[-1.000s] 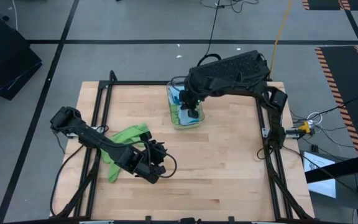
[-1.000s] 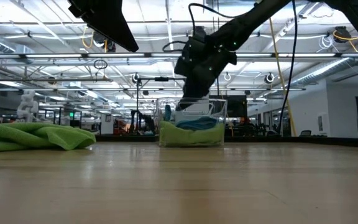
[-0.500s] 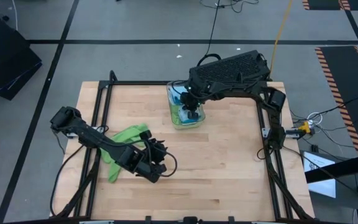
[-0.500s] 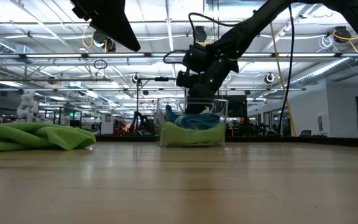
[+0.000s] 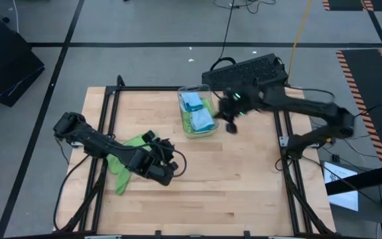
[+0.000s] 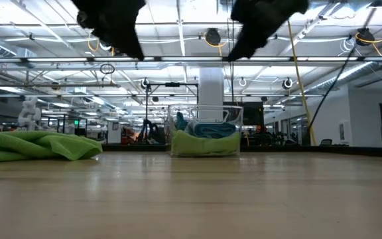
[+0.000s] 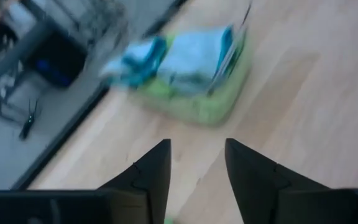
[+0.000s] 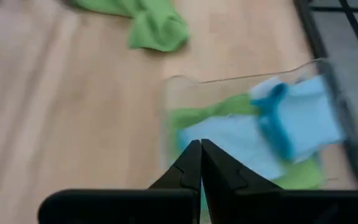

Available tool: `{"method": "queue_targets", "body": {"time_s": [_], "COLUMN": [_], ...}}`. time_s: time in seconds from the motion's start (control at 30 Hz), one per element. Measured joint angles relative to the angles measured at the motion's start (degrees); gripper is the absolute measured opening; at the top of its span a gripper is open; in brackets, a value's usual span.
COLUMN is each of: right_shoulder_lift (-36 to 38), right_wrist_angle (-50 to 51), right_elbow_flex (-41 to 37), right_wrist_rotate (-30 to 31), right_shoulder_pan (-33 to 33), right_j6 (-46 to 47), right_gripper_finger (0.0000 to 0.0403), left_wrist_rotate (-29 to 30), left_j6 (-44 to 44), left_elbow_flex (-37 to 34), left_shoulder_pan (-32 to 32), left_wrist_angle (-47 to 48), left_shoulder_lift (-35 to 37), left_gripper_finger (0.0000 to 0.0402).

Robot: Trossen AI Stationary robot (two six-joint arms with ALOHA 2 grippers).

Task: Fold microfiber towels
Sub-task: Fold the green towel

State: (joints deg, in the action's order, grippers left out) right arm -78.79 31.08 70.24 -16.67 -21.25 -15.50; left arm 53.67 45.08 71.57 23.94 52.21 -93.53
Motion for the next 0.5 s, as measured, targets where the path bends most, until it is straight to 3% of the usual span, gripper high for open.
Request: {"method": "queue_targets", "body": {"time_s": [0.17,0.23,0.33,0.5], "right_shoulder_lift": [15.6,20.4,25.8,30.5], "right_wrist_angle": [-5.1,-8.0,-12.3,-23.5], "right_elbow_flex": [-19.3,-25.8,-33.8,-43.6], "right_wrist_rotate": [0.8,4.5,9.2,9.2], "right_shoulder_pan": [6.8,9.8,13.9,19.3], "right_j6": [7.4,9.7,13.6,19.0], "right_gripper_finger": [0.0003,0.0003,0.0003,0.0003], "left_wrist_rotate": [-5.1,-8.8,-13.9,-20.8], "left_j6": [12.1,14.5,17.9,24.7], "left_elbow_flex": [-0.8,-2.8,-6.1,-14.1], "left_shoulder_pan": [-1.0,-1.1,-1.1,-2.0], "left_wrist_angle": [9.5,10.2,10.1,8.4], "left_shoulder_lift": [0.0,-0.1,-0.1,-0.1], "left_gripper_finger": [0.0203,0.0237,0.0288,0.0339]}}
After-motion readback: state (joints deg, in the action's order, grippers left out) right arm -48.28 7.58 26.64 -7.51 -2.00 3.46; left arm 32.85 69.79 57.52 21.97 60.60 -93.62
